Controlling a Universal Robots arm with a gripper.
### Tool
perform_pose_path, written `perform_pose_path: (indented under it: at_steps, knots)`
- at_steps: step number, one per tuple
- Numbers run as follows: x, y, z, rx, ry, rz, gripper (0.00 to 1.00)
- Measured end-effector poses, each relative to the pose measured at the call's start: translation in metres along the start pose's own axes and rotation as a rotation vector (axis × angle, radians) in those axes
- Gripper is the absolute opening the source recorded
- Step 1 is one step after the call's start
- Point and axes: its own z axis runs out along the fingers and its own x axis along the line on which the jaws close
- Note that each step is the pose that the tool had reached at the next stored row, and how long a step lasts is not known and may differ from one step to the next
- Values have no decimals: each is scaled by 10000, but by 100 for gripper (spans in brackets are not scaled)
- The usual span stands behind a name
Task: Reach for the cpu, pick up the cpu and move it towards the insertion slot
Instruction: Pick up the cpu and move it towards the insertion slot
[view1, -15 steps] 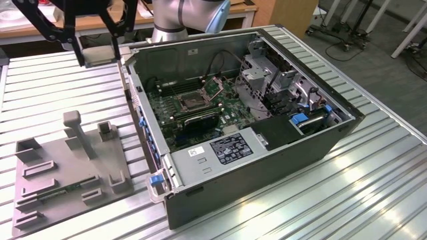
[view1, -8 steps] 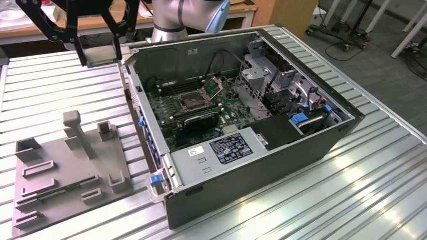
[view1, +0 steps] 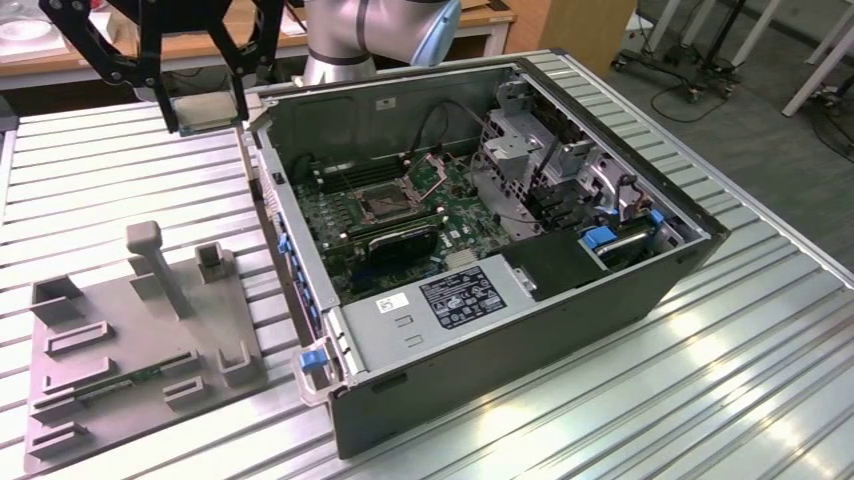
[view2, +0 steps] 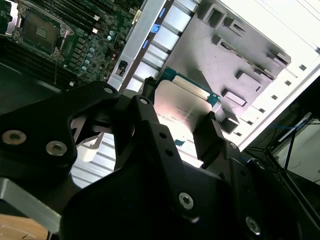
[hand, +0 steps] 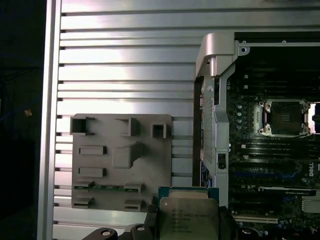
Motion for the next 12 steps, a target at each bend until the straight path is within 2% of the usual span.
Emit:
perform_pose_path:
  at_steps: [12]
  knots:
    - [-23,0,0,2,2,-2,55]
